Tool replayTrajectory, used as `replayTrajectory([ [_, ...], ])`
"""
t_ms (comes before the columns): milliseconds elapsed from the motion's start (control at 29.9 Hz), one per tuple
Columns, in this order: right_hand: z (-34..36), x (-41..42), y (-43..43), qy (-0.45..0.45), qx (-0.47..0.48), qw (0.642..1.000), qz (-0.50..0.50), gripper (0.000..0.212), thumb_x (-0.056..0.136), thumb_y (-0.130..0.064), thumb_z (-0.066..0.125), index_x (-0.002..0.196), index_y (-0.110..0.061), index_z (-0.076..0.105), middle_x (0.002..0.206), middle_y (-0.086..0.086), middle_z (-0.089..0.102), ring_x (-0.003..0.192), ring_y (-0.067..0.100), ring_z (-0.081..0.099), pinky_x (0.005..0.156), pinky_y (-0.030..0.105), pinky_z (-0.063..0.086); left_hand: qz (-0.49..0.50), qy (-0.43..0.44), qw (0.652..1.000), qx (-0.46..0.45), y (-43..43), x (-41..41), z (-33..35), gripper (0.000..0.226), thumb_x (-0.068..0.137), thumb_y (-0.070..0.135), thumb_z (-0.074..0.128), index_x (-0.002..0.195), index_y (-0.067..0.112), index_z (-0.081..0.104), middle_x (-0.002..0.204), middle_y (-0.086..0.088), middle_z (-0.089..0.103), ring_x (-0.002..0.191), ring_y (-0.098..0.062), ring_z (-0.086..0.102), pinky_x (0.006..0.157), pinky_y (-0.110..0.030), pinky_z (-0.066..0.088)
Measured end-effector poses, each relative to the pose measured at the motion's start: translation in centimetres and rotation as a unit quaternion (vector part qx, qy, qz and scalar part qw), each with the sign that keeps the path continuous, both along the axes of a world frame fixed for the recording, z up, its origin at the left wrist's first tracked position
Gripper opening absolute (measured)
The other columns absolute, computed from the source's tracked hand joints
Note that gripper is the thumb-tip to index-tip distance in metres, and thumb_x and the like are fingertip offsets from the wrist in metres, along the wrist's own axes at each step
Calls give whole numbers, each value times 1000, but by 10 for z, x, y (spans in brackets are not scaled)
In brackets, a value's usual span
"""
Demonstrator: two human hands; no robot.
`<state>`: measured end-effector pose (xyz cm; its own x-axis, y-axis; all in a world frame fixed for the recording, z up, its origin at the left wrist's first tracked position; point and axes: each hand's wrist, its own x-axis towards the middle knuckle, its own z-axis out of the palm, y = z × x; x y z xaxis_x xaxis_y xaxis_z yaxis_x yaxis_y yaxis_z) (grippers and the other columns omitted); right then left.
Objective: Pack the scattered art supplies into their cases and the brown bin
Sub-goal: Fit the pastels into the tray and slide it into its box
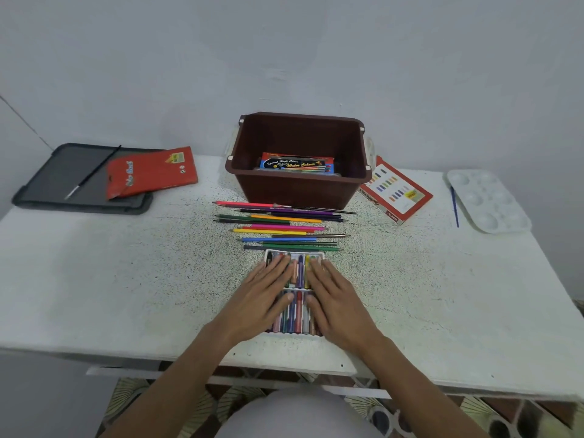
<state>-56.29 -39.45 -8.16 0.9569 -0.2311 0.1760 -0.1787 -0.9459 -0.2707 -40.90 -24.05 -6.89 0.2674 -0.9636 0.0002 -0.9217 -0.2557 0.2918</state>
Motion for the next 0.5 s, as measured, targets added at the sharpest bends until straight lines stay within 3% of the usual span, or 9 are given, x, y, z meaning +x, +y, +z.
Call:
replayTrajectory([
  [100,1,4,-2,75,-21,997,26,58,106,-45,15,155,-13,17,163,2,9,151,22,-4,121,47,17,-31,-28,999,3,8,7,-5,57,106,45,14,155,18,3,163,4,-2,148,-7,-11,120,-34,-4],
  [234,4,4,-3,127,-34,990,43,60,106,-48,8,156,-17,1,164,-2,-6,150,22,-15,122,47,10,-43,-47,998,25,10,8,-6,61,105,50,9,155,16,-3,162,3,-10,147,-10,-17,119,-36,-6],
  [501,8,6,-5,149,-36,987,51,60,105,-49,7,156,-18,-2,163,-3,-10,149,21,-18,122,45,5,-44,-45,997,42,10,10,-6,63,104,52,10,154,18,-10,161,5,-17,145,-8,-23,118,-36,-9],
])
